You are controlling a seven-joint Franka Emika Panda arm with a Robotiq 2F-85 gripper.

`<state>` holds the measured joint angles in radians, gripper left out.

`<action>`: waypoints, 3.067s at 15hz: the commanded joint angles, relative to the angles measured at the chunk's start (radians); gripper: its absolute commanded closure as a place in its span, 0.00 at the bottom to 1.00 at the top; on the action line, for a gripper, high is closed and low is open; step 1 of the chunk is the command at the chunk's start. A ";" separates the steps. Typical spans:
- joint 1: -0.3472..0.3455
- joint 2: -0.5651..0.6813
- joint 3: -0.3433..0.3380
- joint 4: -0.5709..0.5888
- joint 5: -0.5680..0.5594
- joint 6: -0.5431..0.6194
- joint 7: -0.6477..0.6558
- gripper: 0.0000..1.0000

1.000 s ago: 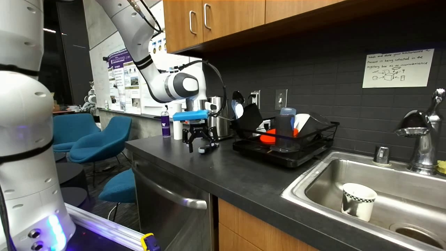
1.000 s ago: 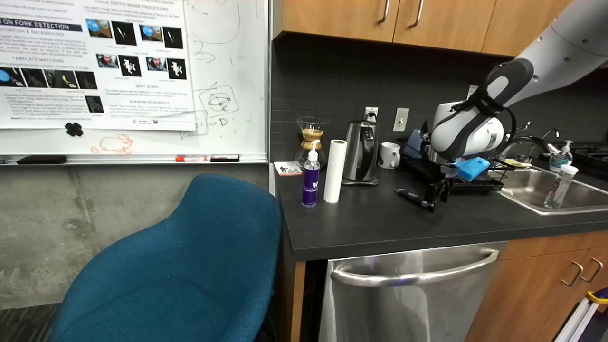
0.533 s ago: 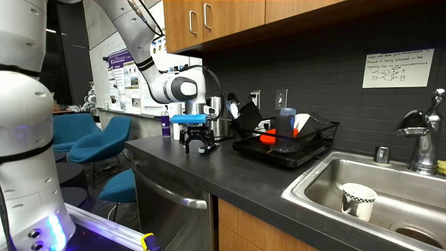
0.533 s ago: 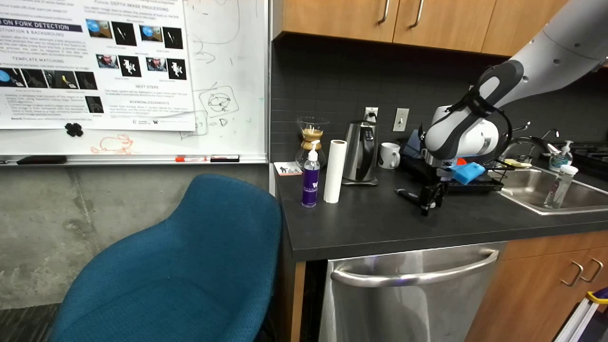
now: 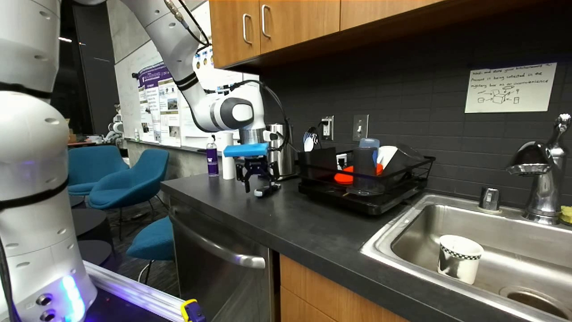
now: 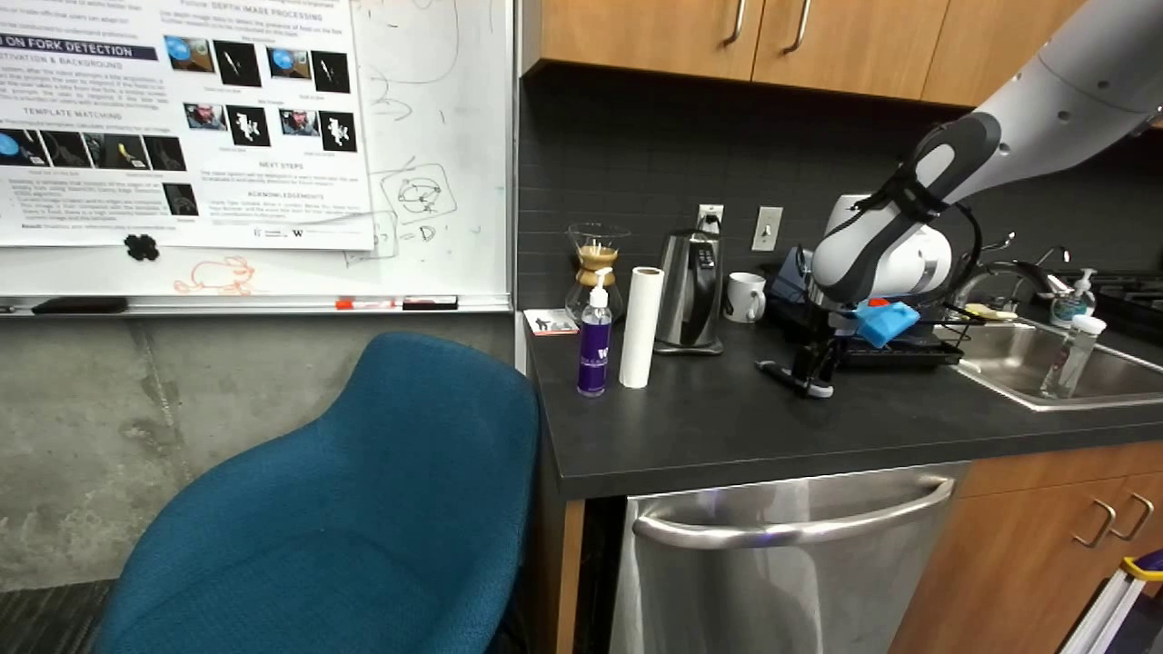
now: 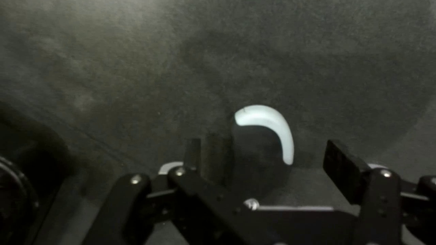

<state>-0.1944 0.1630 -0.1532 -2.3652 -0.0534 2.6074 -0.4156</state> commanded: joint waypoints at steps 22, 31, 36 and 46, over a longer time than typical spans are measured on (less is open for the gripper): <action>0.005 -0.235 0.001 -0.047 0.122 -0.114 0.006 0.83; 0.022 -0.424 -0.015 -0.092 0.114 -0.212 0.064 0.83; 0.004 -0.488 0.003 -0.088 0.030 -0.206 0.213 0.83; -0.041 -0.524 0.037 -0.048 -0.149 -0.267 0.488 0.83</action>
<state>-0.2056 -0.3384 -0.1409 -2.4346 -0.1411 2.3878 -0.0051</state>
